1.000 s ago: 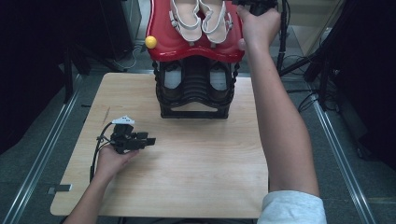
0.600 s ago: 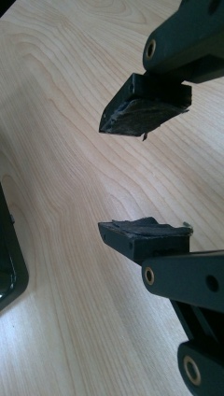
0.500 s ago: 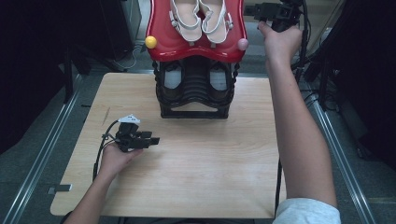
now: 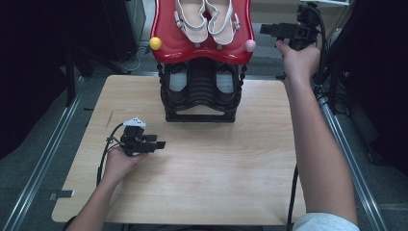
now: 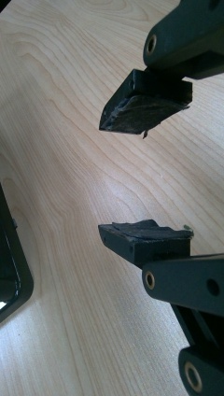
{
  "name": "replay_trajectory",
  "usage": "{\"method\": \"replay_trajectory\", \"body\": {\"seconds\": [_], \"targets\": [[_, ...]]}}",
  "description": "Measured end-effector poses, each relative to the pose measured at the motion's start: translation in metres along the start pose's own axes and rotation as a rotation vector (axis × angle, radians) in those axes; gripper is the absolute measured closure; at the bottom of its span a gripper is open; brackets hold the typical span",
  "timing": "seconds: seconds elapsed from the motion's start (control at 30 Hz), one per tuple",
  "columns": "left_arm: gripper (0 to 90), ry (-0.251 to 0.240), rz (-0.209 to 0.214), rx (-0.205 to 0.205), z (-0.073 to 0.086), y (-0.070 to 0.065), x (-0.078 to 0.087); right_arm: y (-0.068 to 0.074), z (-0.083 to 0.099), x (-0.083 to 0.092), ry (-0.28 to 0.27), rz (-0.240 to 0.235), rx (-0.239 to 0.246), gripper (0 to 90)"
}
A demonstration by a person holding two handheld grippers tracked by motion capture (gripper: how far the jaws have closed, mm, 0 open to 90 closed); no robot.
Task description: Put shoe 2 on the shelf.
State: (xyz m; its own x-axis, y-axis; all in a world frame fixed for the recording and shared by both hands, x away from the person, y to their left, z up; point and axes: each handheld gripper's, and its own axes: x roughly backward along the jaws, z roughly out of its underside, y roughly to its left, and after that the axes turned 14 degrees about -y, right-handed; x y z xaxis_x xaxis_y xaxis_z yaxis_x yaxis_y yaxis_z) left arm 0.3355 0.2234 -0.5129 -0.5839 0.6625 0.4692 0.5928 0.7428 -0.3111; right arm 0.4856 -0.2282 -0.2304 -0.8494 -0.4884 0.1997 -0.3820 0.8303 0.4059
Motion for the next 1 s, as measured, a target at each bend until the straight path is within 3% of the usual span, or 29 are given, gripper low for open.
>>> {"method": "replay_trajectory", "body": {"seconds": [0.3, 0.6, 1.0], "targets": [[43.1, -0.008, 0.005, -0.003, 0.0, 0.0, -0.002, -0.024, 0.022, 0.017, -0.006, 0.029, 0.044, 46.2], [43.2, -0.007, 0.01, -0.022, 0.001, -0.003, -0.007, -0.047, 0.057, 0.025, 0.021, 0.014, 0.01, 45.8], [42.7, -0.014, 0.01, -0.017, 0.001, 0.0, -0.005, -0.052, 0.116, 0.028, 0.1, -0.026, 0.027, 45.5]]}}
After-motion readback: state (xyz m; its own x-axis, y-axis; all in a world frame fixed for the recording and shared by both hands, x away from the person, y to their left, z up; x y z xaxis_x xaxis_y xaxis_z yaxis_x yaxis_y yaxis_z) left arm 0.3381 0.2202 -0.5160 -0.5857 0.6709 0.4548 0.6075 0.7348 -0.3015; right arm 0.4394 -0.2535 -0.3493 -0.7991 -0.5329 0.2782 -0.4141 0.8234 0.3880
